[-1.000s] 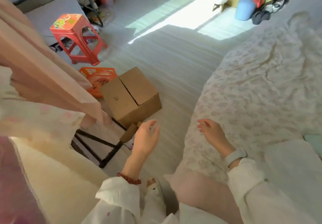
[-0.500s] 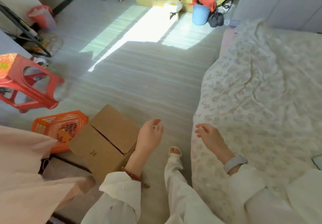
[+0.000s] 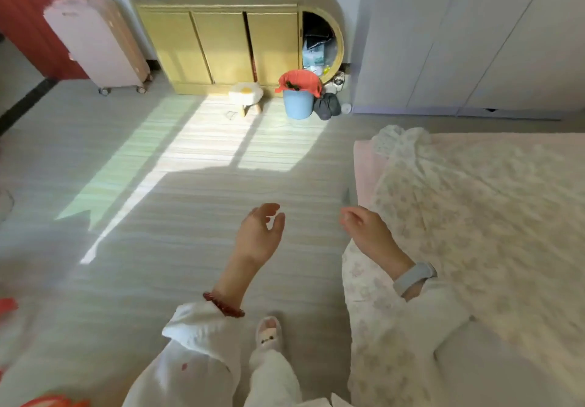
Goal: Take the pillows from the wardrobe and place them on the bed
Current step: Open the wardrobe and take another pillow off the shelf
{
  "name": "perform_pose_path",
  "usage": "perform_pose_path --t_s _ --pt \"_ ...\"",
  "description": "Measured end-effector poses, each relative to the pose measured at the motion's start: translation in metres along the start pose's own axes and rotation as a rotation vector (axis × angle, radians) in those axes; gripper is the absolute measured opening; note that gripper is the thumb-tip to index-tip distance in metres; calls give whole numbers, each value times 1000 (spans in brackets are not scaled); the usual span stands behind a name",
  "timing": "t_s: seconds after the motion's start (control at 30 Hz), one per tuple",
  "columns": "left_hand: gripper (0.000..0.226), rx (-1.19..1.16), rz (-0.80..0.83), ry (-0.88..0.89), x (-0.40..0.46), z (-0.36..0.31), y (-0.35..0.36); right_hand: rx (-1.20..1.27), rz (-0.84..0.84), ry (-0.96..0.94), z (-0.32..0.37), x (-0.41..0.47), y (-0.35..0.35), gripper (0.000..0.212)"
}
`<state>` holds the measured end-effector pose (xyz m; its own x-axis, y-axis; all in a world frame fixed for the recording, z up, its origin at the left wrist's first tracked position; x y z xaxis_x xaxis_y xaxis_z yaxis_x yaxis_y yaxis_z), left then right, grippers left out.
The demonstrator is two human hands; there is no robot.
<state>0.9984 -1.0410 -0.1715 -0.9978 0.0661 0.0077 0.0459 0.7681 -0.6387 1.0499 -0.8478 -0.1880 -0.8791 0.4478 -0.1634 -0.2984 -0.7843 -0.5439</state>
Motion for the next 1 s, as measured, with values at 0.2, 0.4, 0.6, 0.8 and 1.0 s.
perform_pose_path --t_s 0.2,0.4,0.6,0.8,1.0 --pt "29 -8 110 94 186 -12 36 48 -116 120 33 163 23 28" --pt "26 7 227 201 372 -68 92 104 -289 229 74 312 5 29" --pt "24 -5 429 364 505 -147 208 121 -495 391 42 440 -55 25" --pt "26 43 543 463 650 -237 321 204 -599 488 12 619 -115 26" --pt "23 58 547 562 789 -345 401 225 -620 484 16 777 -192 28"
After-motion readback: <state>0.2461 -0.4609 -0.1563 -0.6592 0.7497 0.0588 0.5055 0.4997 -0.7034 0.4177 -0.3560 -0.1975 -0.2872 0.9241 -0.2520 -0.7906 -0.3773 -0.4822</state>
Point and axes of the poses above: each hand's wrist, its own x-axis towards the middle knuckle, its own y-axis out of the palm, z = x × y, the point moved 1 cm from there along x, towards the middle knuckle, and after that the axes turned 10 degrees about -z, right-handed, at the moved point
